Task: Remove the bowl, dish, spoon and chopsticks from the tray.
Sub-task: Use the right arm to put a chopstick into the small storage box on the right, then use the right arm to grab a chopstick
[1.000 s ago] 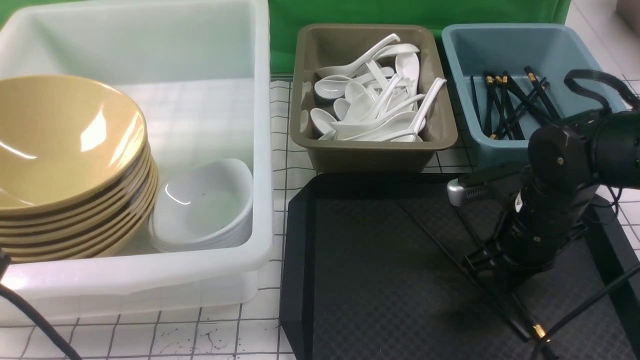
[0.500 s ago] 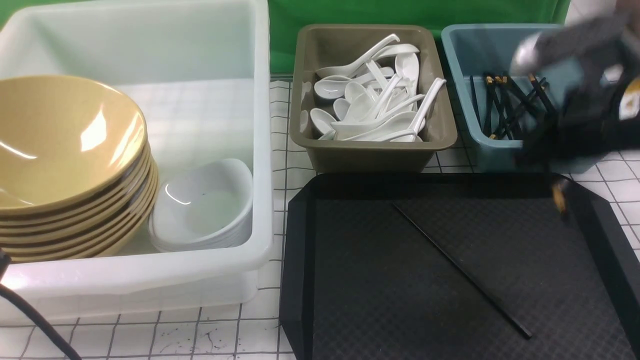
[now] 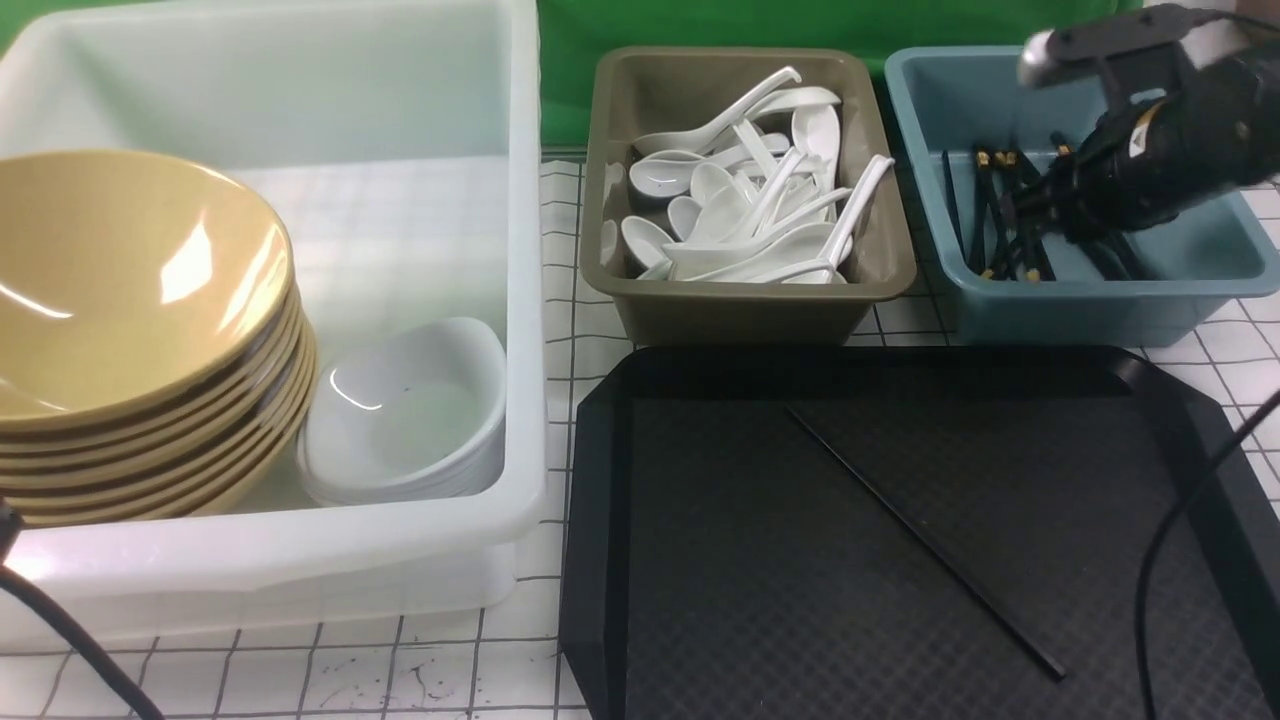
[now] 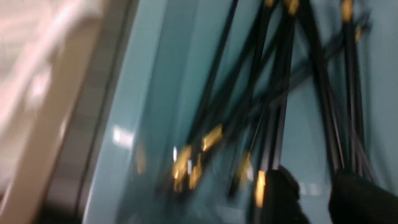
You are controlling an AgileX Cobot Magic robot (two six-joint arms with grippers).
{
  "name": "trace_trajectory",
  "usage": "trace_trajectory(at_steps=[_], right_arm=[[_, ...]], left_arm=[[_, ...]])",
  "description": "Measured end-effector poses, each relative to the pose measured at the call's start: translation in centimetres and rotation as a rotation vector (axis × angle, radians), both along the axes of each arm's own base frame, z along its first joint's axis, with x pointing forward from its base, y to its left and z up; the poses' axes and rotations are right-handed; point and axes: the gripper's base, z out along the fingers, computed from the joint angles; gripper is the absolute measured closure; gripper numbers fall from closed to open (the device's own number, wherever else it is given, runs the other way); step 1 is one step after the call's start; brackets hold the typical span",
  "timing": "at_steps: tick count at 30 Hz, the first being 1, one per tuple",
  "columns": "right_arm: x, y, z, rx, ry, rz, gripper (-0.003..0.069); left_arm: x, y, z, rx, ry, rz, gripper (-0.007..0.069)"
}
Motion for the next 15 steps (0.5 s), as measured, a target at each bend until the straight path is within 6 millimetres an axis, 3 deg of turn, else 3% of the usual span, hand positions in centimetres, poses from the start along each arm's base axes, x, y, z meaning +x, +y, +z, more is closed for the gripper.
trace_trajectory(at_steps=[3, 6, 8, 10, 15], right_arm=[[-2.6, 2.6, 1.6, -0.031, 0.166, 0.100, 0.0332], [-5.8, 5.6, 1.2, -0.003, 0.363, 0.229, 0.0328], [-8.1, 7.5, -0.1, 0.007, 0.477, 0.320, 0.0328], [-10.6, 9.7, -2.6, -0.018, 0.553, 0.423, 0.0326], [-12.0, 10.9, -6.3, -0.026, 0.523, 0.477, 0.0327]], left_arm=[[0.0, 0.0, 0.0, -0.002, 0.001, 0.000, 0.0637], [0.0, 0.0, 0.0, -0.003, 0.001, 0.000, 0.0637], [0.0, 0.0, 0.0, -0.004, 0.001, 0.000, 0.0637], [0.0, 0.0, 0.0, -0.007, 0.001, 0.000, 0.0637], [0.0, 0.0, 0.0, -0.007, 0.000, 0.000, 0.0637]])
